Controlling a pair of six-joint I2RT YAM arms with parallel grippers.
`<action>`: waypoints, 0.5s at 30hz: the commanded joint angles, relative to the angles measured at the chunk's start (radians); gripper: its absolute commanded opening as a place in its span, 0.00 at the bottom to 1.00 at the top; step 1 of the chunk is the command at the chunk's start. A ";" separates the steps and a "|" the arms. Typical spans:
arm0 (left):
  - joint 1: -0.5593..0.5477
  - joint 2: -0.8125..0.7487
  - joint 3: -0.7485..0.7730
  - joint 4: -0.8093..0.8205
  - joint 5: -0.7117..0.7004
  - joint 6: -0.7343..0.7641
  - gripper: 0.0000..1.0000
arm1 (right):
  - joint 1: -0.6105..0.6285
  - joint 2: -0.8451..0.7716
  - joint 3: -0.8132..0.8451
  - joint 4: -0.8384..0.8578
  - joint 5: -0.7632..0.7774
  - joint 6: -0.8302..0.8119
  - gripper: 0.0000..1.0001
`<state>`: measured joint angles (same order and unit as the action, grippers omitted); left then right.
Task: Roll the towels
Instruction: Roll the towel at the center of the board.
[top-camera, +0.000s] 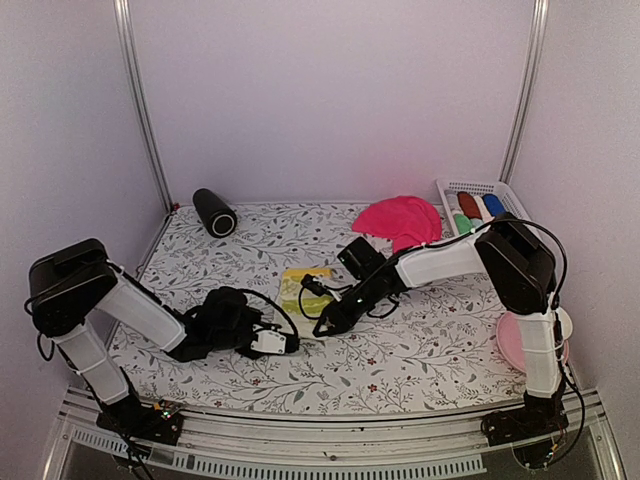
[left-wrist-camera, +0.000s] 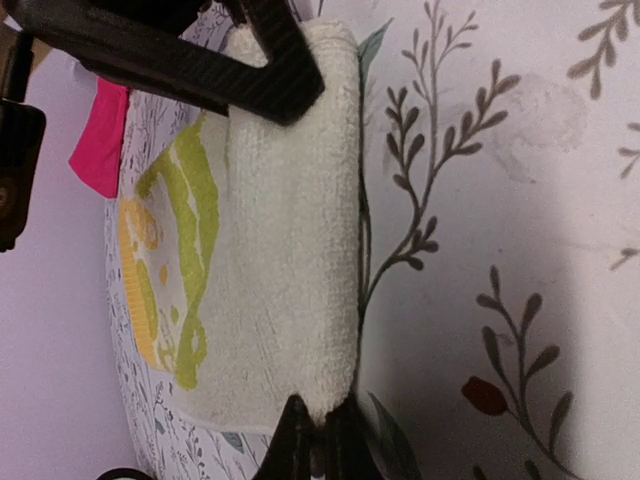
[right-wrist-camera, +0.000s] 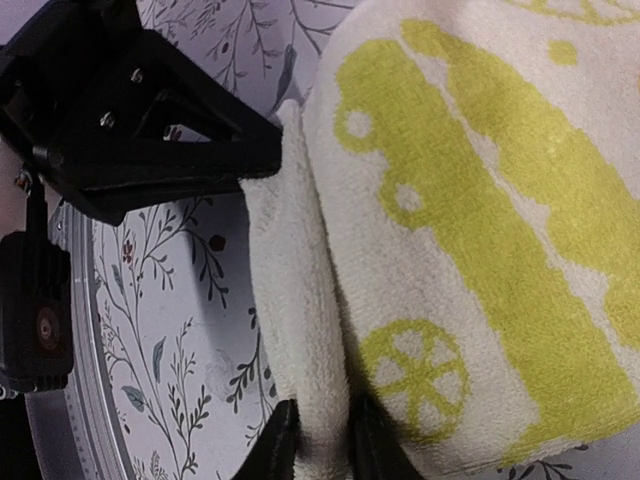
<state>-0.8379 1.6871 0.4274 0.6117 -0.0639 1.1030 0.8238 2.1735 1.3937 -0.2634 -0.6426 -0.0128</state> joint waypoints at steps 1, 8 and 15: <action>-0.009 -0.024 0.033 -0.203 0.060 -0.069 0.00 | -0.007 -0.043 -0.024 -0.050 0.111 -0.061 0.29; 0.024 -0.069 0.137 -0.456 0.200 -0.160 0.00 | -0.004 -0.214 -0.137 0.017 0.248 -0.142 0.58; 0.080 -0.030 0.255 -0.638 0.314 -0.213 0.00 | 0.071 -0.417 -0.382 0.275 0.389 -0.267 0.68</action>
<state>-0.7910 1.6314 0.6250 0.1524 0.1417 0.9432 0.8410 1.8656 1.1217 -0.1802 -0.3595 -0.1791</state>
